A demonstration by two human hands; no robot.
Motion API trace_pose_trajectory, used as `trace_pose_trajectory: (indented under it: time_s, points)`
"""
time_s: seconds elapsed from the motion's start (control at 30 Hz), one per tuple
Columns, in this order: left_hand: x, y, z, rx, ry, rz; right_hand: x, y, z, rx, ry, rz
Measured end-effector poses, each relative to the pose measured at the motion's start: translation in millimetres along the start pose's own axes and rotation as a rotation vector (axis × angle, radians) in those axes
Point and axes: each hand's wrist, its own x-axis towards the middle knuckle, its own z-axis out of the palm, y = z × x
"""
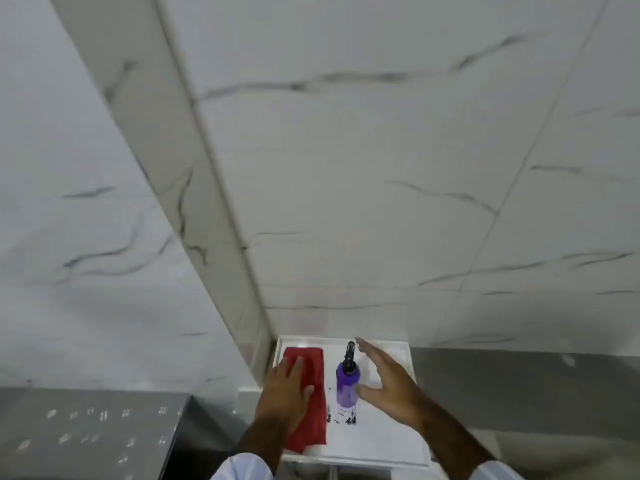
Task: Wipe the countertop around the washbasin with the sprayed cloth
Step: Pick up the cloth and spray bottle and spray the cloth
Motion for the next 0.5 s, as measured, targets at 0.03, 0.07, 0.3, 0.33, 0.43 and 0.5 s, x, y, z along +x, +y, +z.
trace_pose_trajectory:
  time_s: [0.03, 0.07, 0.3, 0.33, 0.43, 0.5]
  points:
    - [7, -2, 11, 0.045, -0.026, -0.044, 6, 8, 11, 0.041, 0.008, -0.001]
    - [16, -4, 21, 0.060, -0.029, -0.089, 14, 18, 25, 0.079, 0.013, 0.023]
    - [32, -5, 72, 0.234, -0.028, -0.246, 40, 34, 77, 0.296, 0.217, 0.098]
    - [34, -2, 76, 0.260, -0.033, -0.272, 42, 34, 78, 0.326, 0.243, 0.113]
    - [39, 7, 72, 0.318, -0.061, -0.315, 42, 29, 70, 0.391, 0.319, 0.119]
    - [42, 7, 65, 0.233, -0.045, -0.329, 40, 24, 56, 0.410, 0.347, 0.121]
